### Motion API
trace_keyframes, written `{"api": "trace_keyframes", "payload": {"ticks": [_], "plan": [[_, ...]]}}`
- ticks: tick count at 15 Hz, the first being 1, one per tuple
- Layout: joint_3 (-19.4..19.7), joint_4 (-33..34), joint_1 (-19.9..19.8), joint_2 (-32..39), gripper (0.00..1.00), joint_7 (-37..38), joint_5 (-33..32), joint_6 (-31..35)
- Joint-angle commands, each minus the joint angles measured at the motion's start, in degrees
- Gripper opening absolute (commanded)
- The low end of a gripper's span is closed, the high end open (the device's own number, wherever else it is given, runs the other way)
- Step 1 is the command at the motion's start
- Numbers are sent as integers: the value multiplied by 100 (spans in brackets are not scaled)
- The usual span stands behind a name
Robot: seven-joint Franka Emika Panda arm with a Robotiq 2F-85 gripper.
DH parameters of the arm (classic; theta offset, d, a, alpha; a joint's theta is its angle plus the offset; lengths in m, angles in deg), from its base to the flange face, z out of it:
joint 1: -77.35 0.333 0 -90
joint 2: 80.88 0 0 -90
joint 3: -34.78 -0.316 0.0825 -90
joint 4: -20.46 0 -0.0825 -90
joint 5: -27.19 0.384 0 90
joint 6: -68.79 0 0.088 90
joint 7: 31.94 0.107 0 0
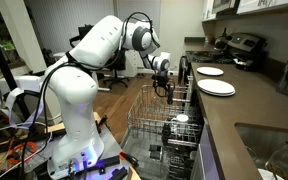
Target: Move the glass jar to the left
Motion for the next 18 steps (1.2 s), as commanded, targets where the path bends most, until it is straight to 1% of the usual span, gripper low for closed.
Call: {"api": "trace_keyframes", "payload": {"ticks": [1,8,12,17,18], "plan": [[95,-94,131,-221,100,11,17,-214],[168,-627,407,-821,100,289,-64,-259],[224,-1084,619,-1269,100,591,-150,-353],[277,-1730,837,-1820,100,1012,-254,-293],[175,-1262,719,-1404,100,755,-125,-268]]}}
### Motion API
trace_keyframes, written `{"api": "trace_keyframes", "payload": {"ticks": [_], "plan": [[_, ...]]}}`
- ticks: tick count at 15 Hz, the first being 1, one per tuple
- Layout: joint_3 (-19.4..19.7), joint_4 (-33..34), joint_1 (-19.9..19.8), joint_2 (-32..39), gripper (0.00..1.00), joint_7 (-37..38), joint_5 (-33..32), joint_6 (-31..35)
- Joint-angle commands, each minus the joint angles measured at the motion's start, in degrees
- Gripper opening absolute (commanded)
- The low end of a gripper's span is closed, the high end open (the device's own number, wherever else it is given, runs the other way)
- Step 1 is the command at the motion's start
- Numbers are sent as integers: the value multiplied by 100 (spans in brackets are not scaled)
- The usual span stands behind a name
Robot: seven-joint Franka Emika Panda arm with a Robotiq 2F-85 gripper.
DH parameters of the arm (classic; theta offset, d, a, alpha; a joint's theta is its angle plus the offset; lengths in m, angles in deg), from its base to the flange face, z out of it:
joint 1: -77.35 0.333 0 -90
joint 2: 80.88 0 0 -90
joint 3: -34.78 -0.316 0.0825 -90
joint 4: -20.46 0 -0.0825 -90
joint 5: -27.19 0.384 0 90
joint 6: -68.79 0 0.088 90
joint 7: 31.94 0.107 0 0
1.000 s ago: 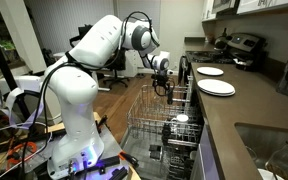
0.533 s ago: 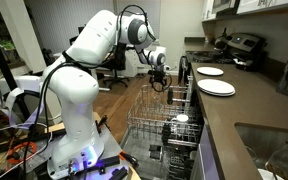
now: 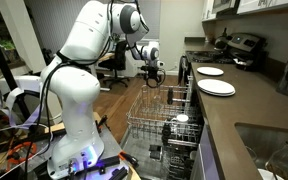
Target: Move the glass jar to the left
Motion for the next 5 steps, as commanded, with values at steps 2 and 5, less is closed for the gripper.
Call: {"api": "trace_keyframes", "payload": {"ticks": [2,5], "plan": [[-29,-171,17,-154,100,113,-53,-17],[-21,-254,15,-226,100,132,-59,-17]]}}
